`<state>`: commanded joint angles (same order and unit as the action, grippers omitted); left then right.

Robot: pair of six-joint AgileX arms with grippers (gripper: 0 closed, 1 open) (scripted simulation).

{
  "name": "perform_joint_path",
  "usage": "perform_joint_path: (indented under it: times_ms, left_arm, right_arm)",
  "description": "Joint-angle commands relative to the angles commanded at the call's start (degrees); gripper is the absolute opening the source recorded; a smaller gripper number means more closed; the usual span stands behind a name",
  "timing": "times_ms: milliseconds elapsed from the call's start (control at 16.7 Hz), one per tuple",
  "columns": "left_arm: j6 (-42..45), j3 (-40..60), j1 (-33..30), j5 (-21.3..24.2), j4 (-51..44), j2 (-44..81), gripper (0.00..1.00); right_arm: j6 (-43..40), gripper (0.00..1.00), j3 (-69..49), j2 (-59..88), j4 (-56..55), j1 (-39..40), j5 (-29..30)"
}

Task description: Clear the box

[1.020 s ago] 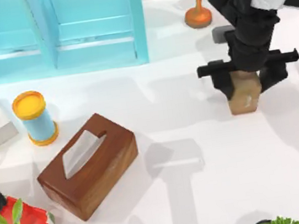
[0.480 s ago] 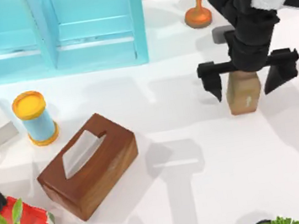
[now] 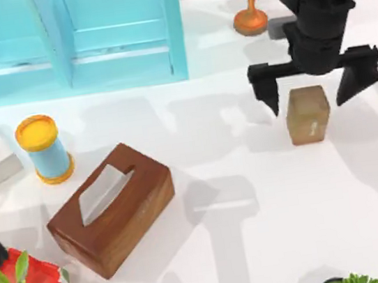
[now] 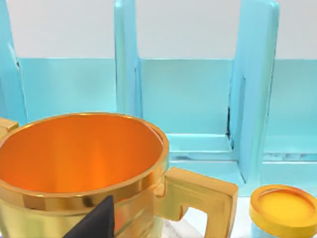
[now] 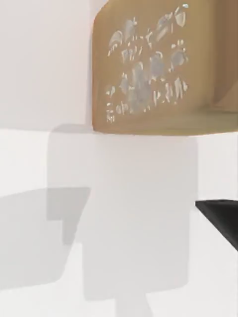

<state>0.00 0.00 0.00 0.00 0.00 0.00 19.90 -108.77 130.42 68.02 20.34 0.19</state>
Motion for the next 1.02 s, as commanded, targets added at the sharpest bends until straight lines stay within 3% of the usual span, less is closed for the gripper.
perform_joint_path:
  times_ms: [300, 720, 1020]
  left_arm:
    - [0.0, 0.0, 0.0, 0.0, 0.0, 0.0, 1.0]
    - [0.0, 0.0, 0.0, 0.0, 0.0, 0.0, 1.0]
    - [0.0, 0.0, 0.0, 0.0, 0.0, 0.0, 1.0]
  right_arm:
    - [-0.13, 1.0, -8.29, -1.39, 10.03, -0.07, 0.02]
    - [-0.9, 1.0, -8.71, -1.6, 10.61, -0.84, 0.04]
    - [-12.04, 1.0, -6.17, -5.11, 11.18, -12.89, -0.13]
